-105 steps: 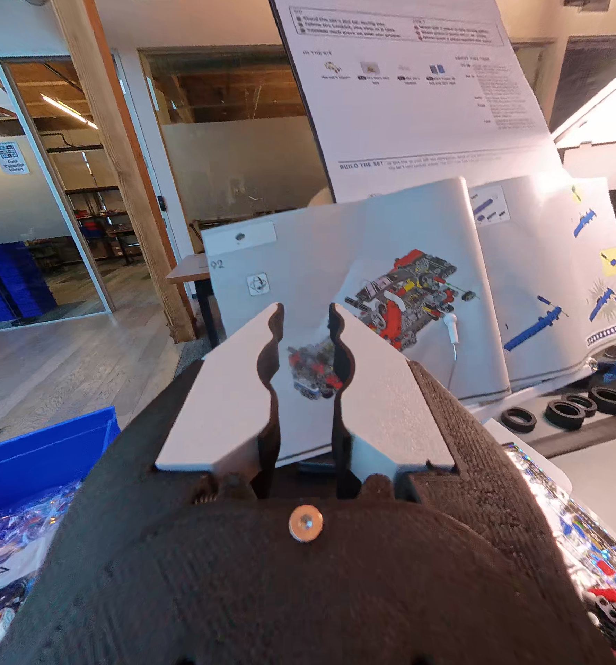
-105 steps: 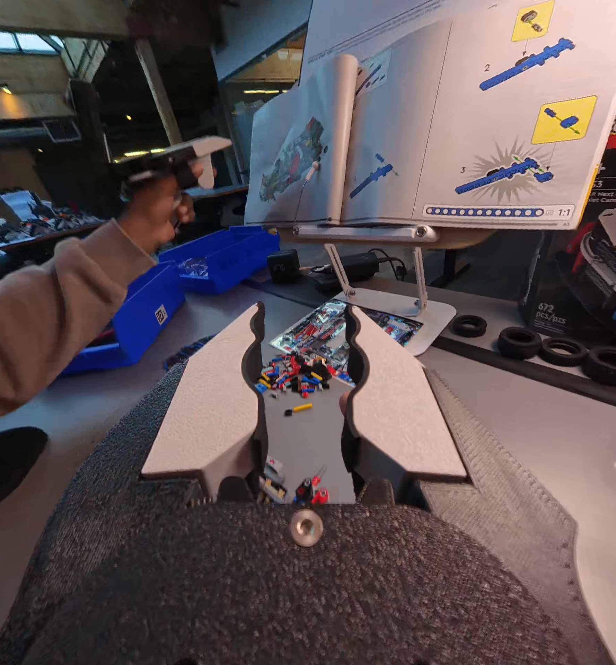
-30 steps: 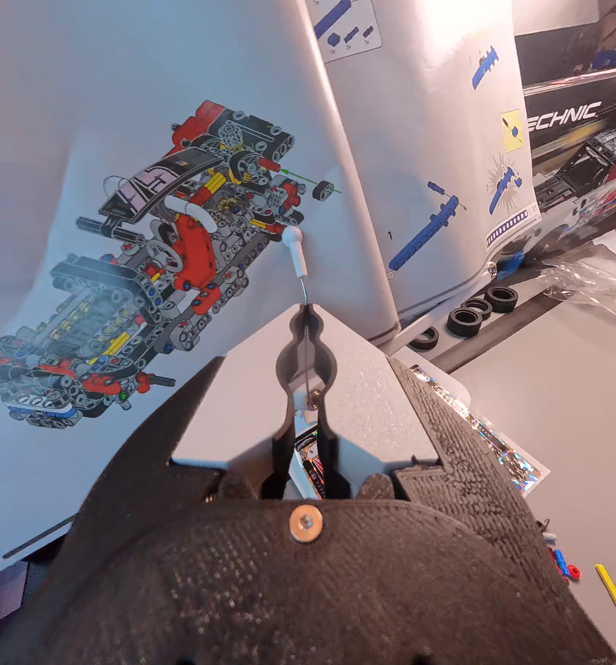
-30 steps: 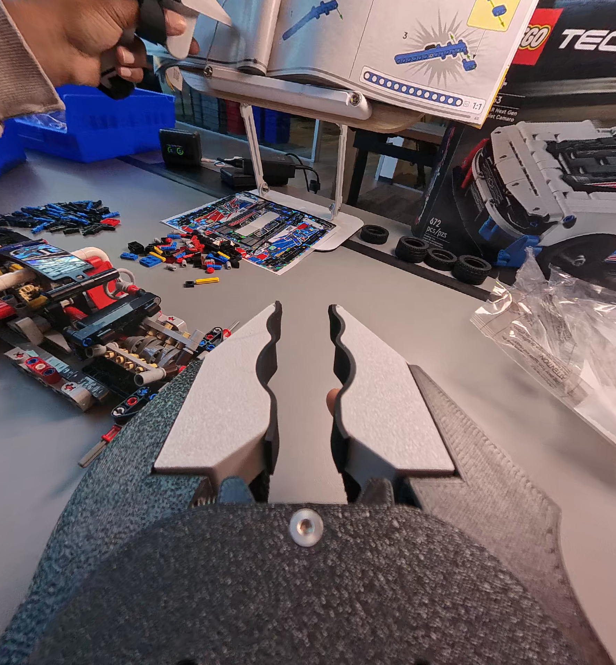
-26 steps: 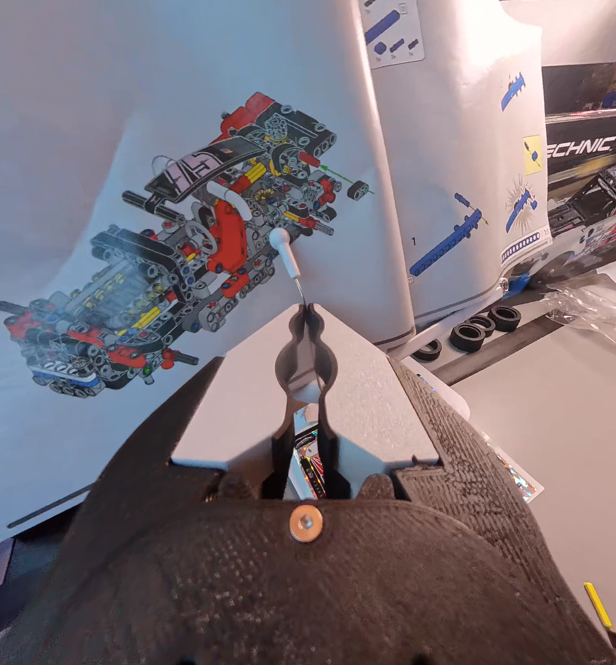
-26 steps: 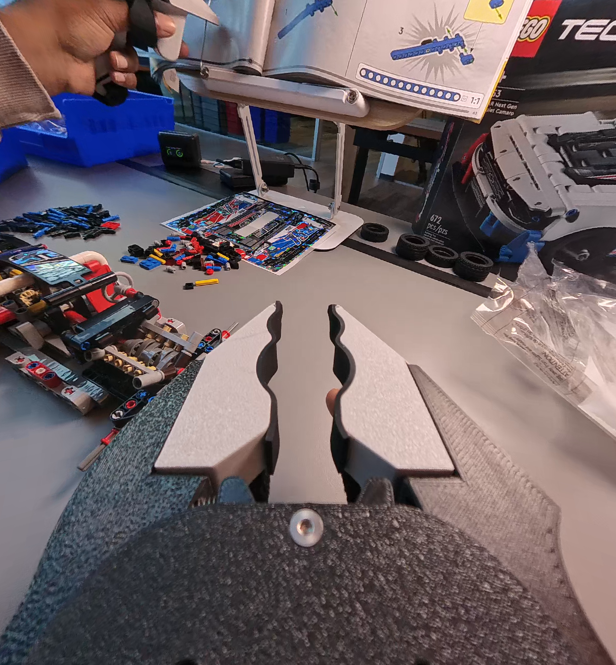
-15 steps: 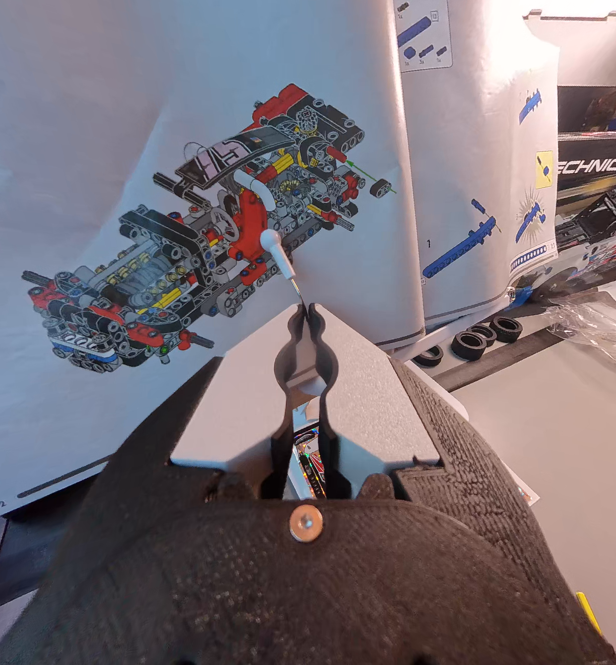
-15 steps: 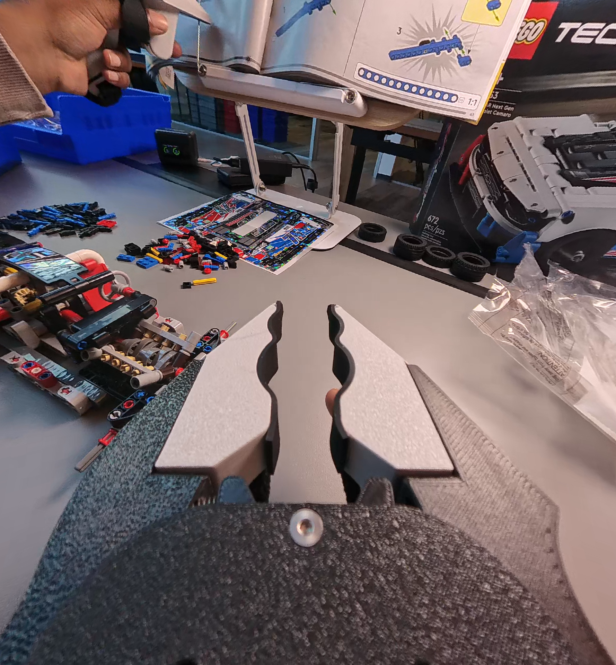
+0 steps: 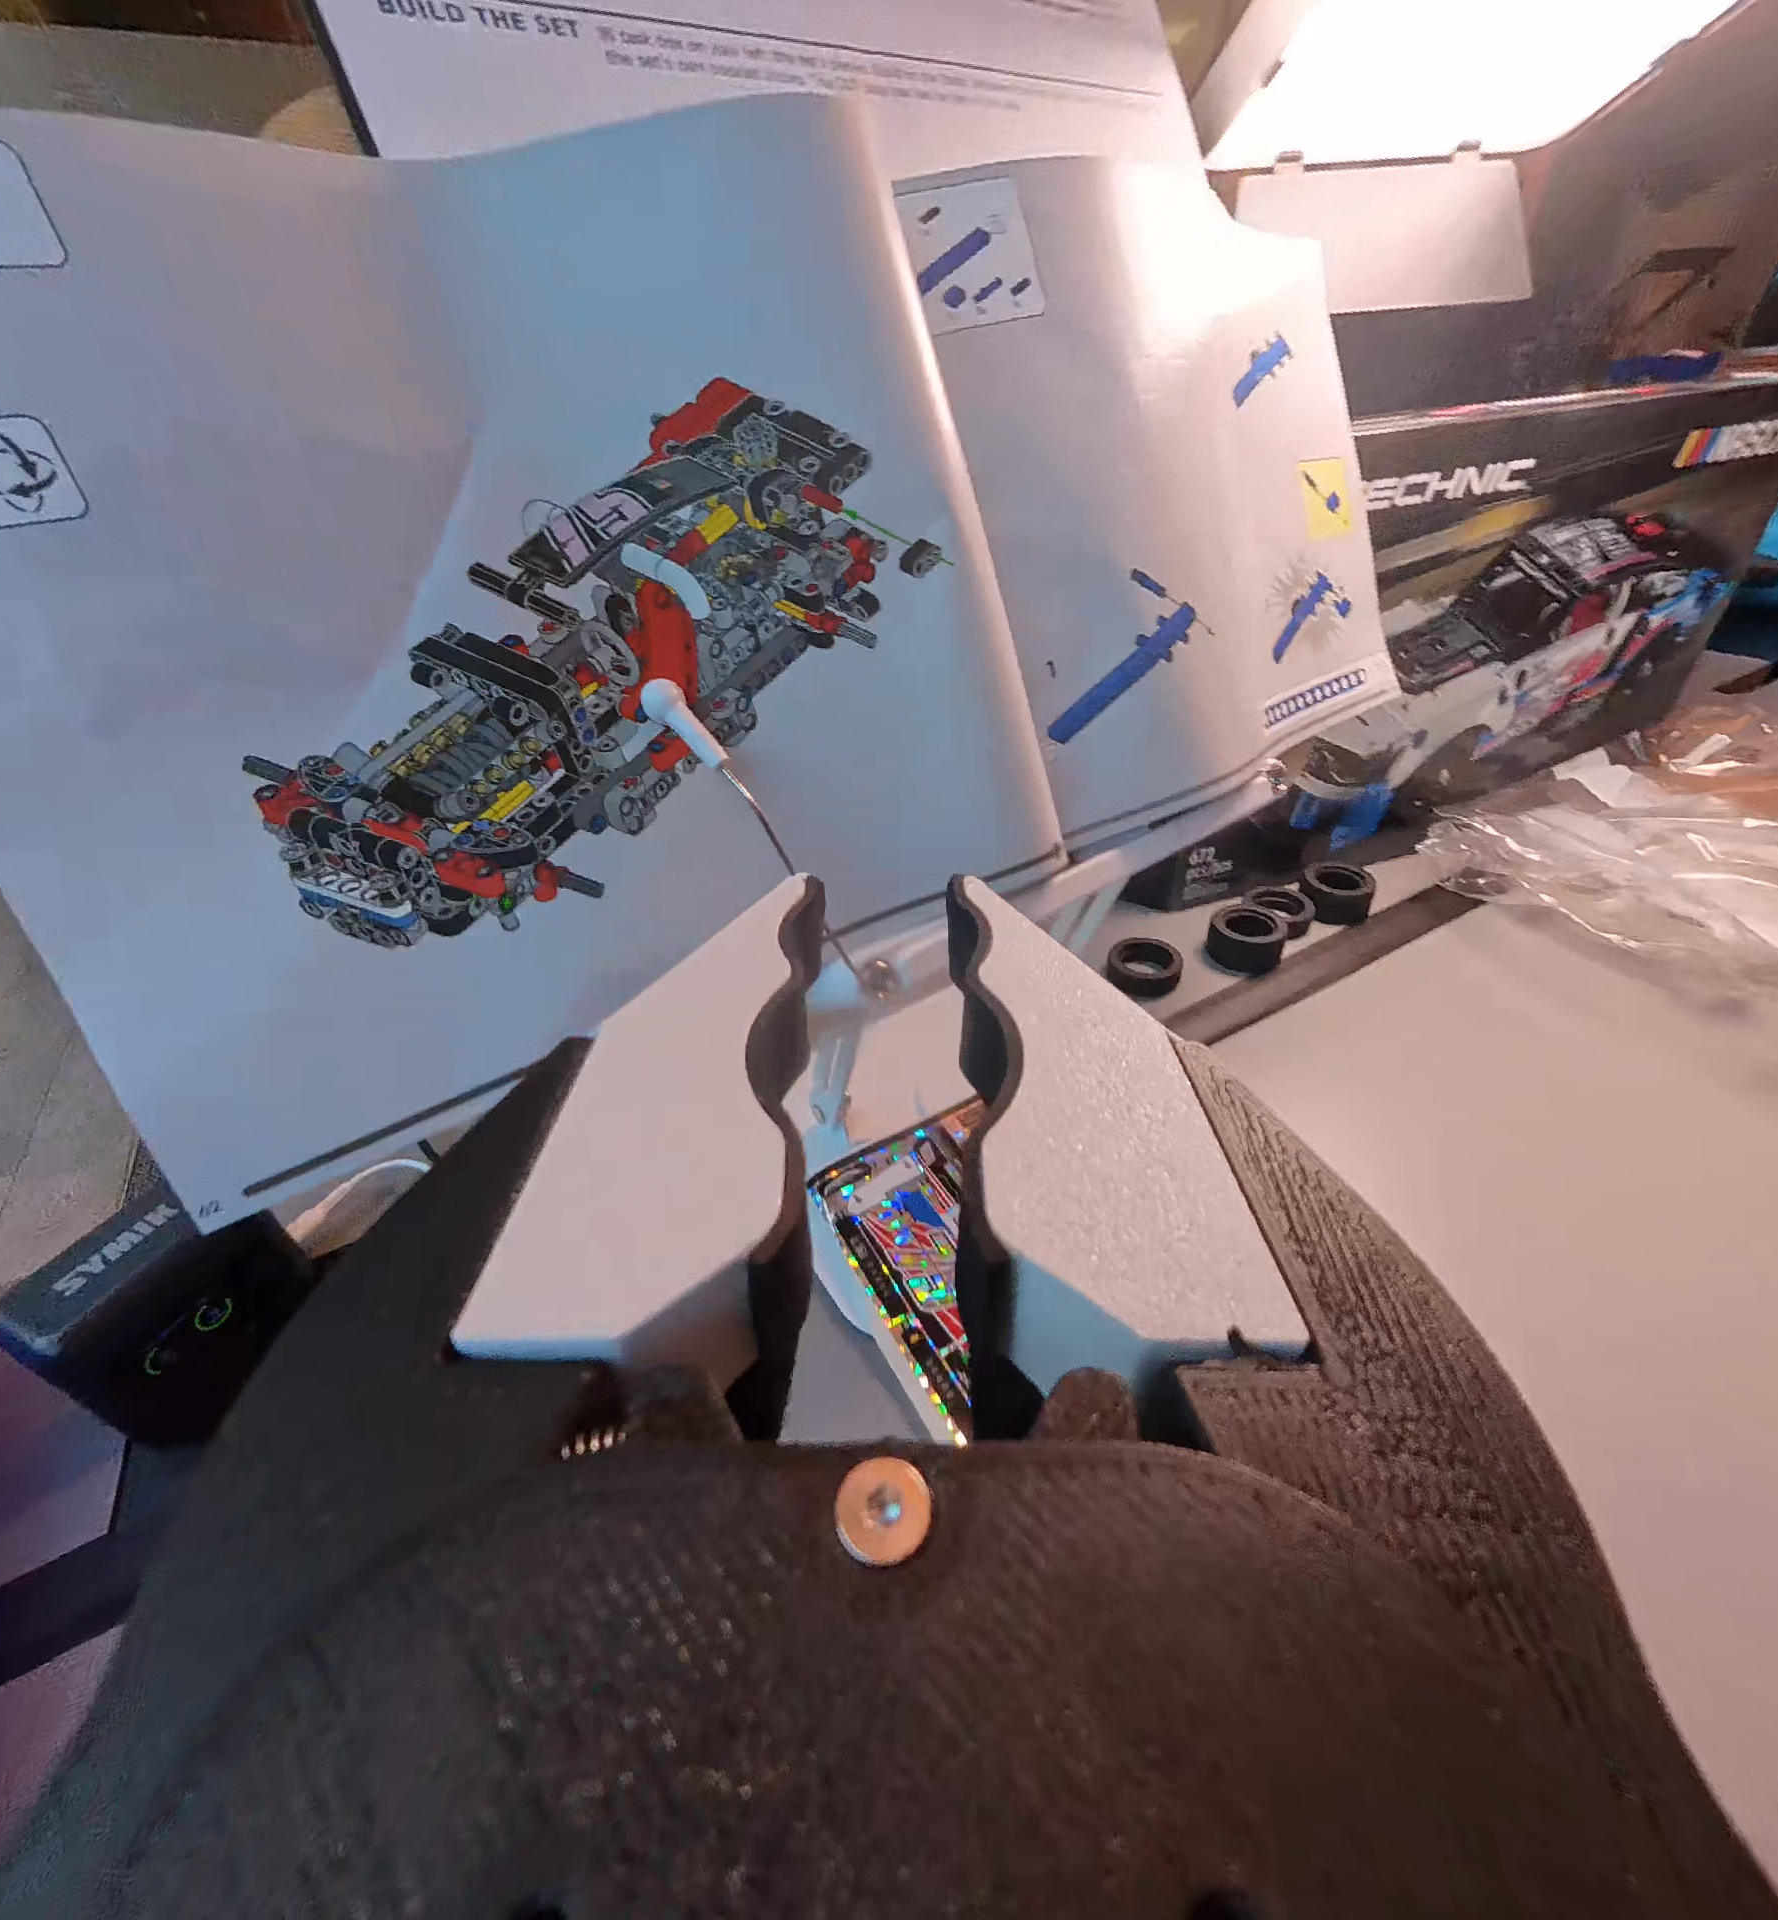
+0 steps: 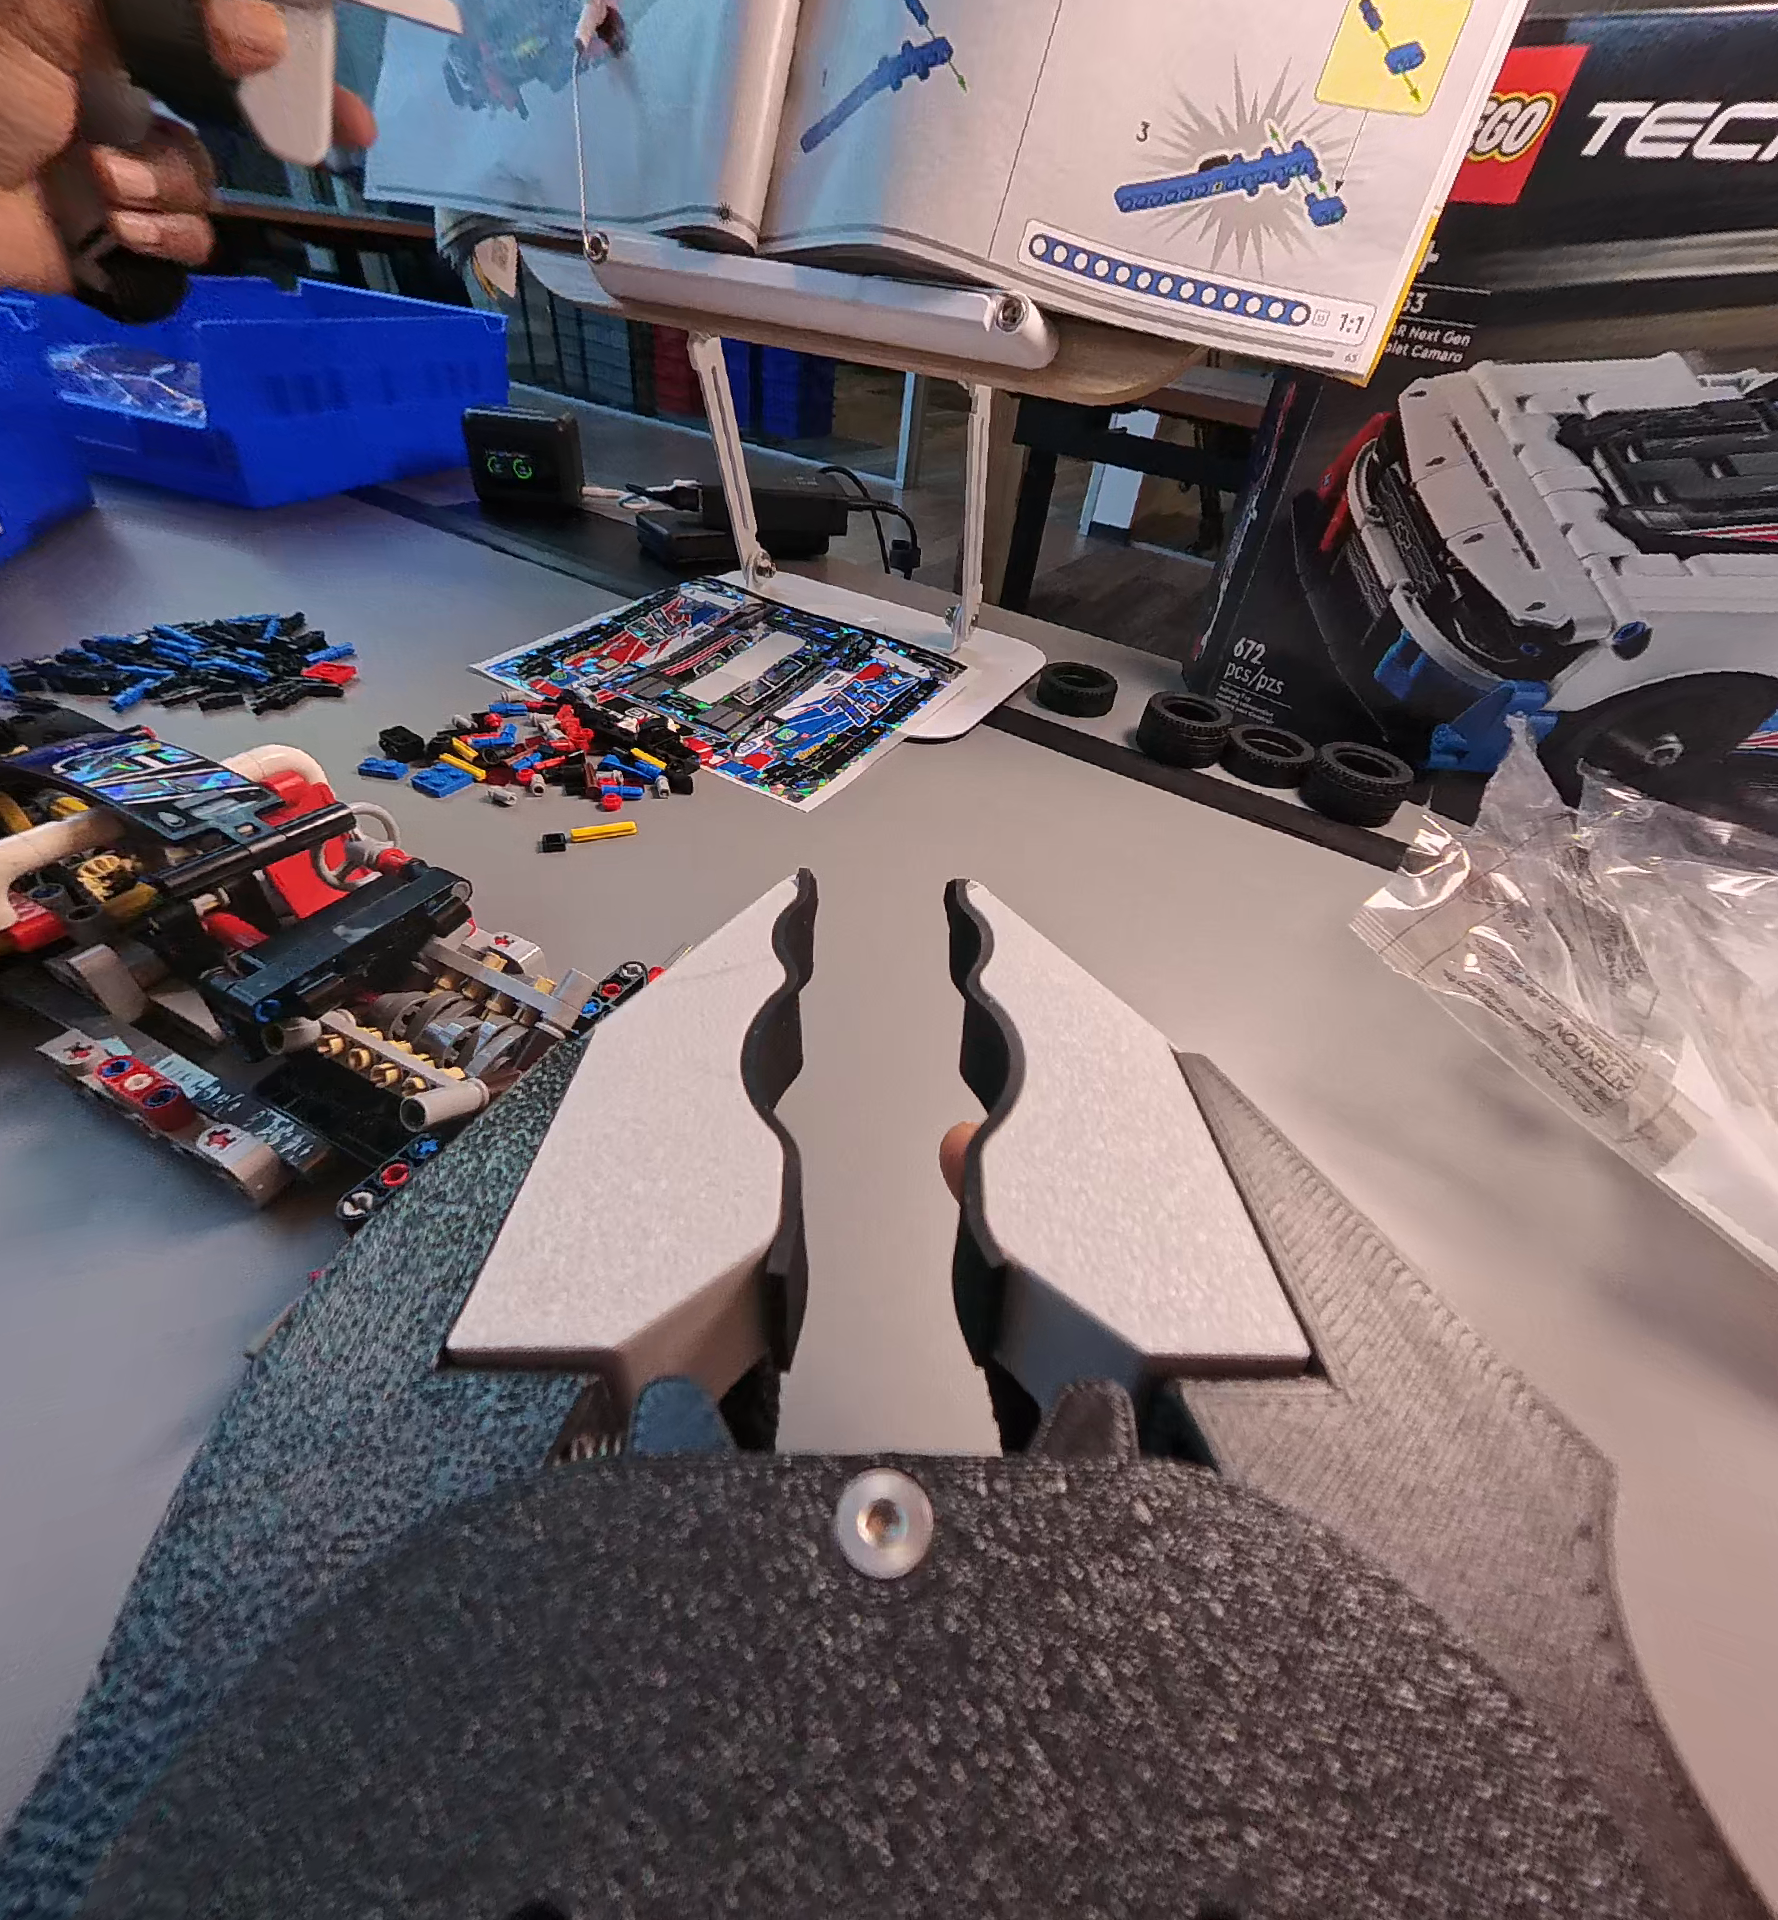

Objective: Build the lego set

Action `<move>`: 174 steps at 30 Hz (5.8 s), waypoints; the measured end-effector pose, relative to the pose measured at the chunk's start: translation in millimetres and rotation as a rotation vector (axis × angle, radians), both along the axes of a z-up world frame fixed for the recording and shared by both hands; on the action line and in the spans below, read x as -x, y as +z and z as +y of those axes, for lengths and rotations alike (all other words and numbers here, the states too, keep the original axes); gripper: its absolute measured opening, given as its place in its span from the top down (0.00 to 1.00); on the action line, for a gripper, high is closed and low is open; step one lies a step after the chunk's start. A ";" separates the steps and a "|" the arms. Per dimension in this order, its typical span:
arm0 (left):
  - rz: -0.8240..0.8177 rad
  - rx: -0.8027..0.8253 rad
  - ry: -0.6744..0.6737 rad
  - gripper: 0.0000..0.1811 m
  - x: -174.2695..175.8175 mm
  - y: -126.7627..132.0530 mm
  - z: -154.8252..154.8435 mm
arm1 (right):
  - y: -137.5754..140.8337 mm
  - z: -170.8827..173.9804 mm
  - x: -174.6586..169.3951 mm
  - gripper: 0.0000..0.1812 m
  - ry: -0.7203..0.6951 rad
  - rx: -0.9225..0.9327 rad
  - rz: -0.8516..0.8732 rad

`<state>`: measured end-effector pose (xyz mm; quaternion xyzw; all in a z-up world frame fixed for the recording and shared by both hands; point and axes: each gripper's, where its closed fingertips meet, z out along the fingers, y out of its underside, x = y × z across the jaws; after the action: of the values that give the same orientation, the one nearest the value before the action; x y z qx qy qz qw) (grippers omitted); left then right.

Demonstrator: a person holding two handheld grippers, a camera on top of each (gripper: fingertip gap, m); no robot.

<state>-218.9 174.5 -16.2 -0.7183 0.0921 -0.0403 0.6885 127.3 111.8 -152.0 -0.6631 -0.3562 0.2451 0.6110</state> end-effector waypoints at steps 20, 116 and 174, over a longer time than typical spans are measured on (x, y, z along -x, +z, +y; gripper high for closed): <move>0.028 0.427 -0.004 0.93 22.2 -117.0 -265.5 | 6.4 -12.2 7.8 0.86 0.061 0.009 0.039; 0.360 0.863 0.201 0.67 208.0 -137.2 -227.8 | -10.7 -16.7 16.9 0.86 0.008 -0.041 -0.107; 0.887 1.099 -0.757 0.93 17.9 -195.7 -186.2 | 11.5 -22.3 4.5 0.86 0.039 -0.074 -0.037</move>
<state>-236.7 -11.7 -211.9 -0.8238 0.5615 -0.0215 0.0749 122.8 89.5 -140.6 -0.6373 -0.3893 0.2314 0.6235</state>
